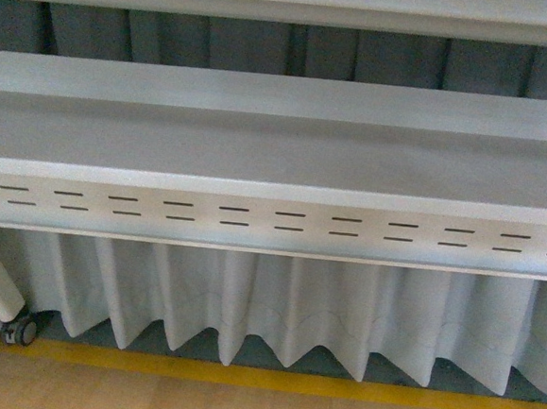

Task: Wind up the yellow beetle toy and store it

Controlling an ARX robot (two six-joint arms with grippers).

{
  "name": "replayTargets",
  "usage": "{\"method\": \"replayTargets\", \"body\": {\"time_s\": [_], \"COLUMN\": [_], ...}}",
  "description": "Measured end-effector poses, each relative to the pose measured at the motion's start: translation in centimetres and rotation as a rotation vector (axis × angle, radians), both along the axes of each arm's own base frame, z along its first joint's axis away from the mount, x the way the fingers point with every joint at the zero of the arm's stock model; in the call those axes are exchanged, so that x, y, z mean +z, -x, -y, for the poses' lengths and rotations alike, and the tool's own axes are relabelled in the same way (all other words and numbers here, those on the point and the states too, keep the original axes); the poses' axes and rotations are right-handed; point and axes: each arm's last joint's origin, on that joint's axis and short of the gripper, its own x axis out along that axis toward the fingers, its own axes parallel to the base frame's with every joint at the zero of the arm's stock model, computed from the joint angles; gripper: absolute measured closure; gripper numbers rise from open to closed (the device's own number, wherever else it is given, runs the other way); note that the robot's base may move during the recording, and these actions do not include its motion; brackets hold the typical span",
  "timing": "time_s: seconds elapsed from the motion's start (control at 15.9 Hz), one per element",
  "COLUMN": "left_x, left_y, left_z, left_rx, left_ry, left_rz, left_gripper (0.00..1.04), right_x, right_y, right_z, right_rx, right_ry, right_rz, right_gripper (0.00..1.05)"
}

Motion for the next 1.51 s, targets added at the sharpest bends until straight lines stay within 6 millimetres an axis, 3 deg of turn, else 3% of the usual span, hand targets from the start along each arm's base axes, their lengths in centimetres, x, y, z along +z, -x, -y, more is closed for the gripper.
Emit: {"method": "replayTargets", "body": {"time_s": [1.51], "left_x": [0.01], "left_y": [0.00], "left_z": [0.00], "left_rx": [0.001], "left_ry": [0.000], "left_rz": [0.000], "left_gripper": [0.07], "right_x": [0.00], "right_y": [0.00], "right_z": [0.00], "right_rx": [0.000], "right_ry": [0.000], "right_rz": [0.000], "right_gripper": [0.07]}}
